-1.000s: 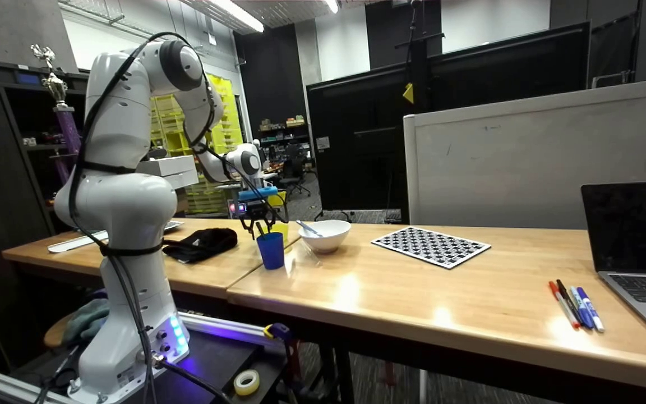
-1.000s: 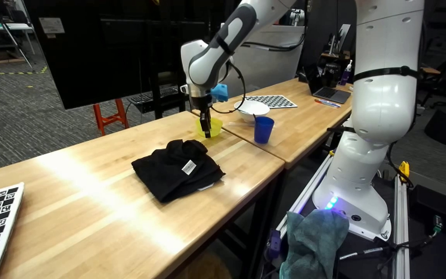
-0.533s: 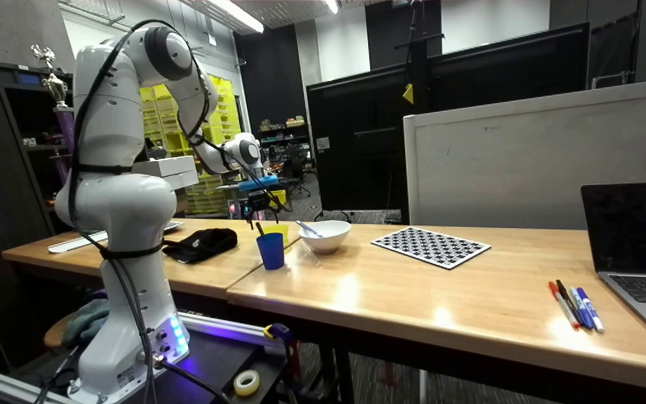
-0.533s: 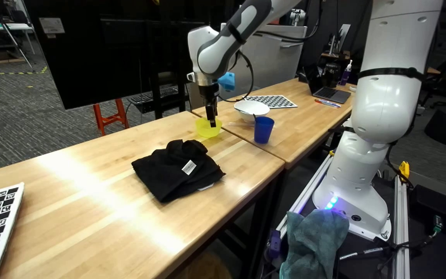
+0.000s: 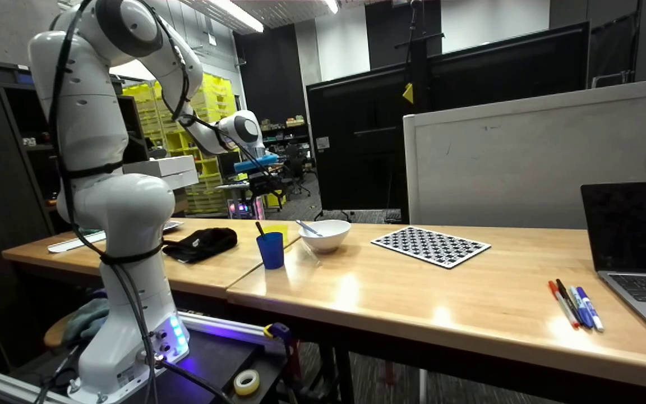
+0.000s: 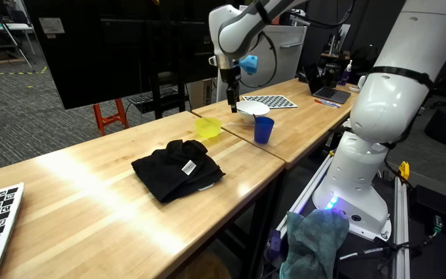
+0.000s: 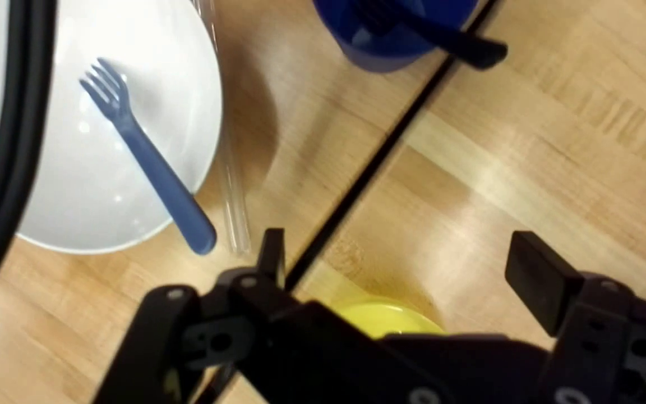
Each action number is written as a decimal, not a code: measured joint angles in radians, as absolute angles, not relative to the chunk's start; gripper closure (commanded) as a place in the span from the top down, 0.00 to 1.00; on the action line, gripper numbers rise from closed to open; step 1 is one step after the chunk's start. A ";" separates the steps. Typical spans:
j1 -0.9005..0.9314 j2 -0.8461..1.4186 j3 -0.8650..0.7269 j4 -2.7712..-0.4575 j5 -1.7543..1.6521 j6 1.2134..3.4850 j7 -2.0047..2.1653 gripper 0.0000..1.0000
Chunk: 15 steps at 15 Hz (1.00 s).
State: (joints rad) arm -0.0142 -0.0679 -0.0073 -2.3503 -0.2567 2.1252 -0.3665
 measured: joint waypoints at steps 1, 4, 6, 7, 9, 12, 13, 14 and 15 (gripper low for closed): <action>-0.019 -0.097 -0.013 -2.362 -0.257 2.095 -0.363 1.00; -0.029 -0.181 -0.026 -2.398 -0.258 2.006 -0.354 1.00; -0.029 -0.229 -0.031 -2.424 -0.257 1.961 -0.339 1.00; -0.029 -0.250 -0.033 -2.437 -0.257 1.945 -0.330 1.00; -0.028 -0.285 -0.033 -2.464 -0.254 1.925 -0.305 1.00; -0.027 -0.312 -0.033 -2.496 -0.248 1.921 -0.272 1.00; -0.027 -0.316 -0.033 -2.505 -0.244 1.921 -0.263 1.00; -0.026 -0.318 -0.033 -2.512 -0.240 1.921 -0.257 1.00; -0.024 -0.318 -0.033 -2.518 -0.235 1.922 -0.250 1.00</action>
State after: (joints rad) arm -0.0239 -0.3183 -0.0329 -2.5180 -0.2354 1.9218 -0.2498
